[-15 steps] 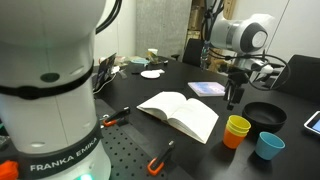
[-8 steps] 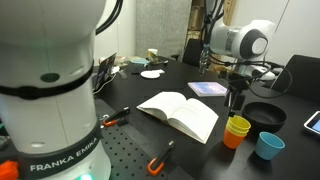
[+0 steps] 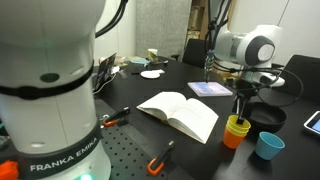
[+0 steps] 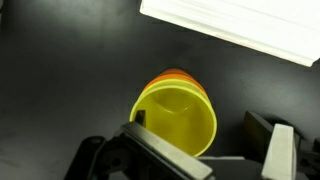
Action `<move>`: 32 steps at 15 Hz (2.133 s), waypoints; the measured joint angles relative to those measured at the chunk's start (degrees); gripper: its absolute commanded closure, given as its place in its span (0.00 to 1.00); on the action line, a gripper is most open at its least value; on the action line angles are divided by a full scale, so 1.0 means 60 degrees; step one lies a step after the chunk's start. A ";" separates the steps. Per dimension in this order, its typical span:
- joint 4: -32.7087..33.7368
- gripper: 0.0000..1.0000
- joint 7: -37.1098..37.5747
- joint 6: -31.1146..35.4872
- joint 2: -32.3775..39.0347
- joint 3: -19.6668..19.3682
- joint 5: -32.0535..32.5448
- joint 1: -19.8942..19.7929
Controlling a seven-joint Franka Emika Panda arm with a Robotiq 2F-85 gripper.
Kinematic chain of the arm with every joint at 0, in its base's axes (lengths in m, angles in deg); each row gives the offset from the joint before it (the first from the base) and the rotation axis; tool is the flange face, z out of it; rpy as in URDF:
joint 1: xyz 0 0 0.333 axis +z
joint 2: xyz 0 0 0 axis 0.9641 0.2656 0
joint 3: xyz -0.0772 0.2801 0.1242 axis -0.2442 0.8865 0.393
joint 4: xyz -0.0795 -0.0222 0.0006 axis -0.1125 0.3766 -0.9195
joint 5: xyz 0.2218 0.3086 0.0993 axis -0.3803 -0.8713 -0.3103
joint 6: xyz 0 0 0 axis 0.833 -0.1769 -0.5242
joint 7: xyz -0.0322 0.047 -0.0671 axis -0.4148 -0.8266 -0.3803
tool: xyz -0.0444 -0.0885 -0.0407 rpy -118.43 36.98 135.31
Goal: Unstack the cups
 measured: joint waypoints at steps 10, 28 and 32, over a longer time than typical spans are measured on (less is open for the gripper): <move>0.0362 0.58 -0.0247 0.0601 0.0469 -0.0035 0.0000 0.0005; 0.0397 0.98 -0.0349 0.0605 0.0293 -0.0285 0.0033 0.0332; 0.0313 0.98 -0.0341 0.0533 -0.0033 -0.0538 0.0269 0.0541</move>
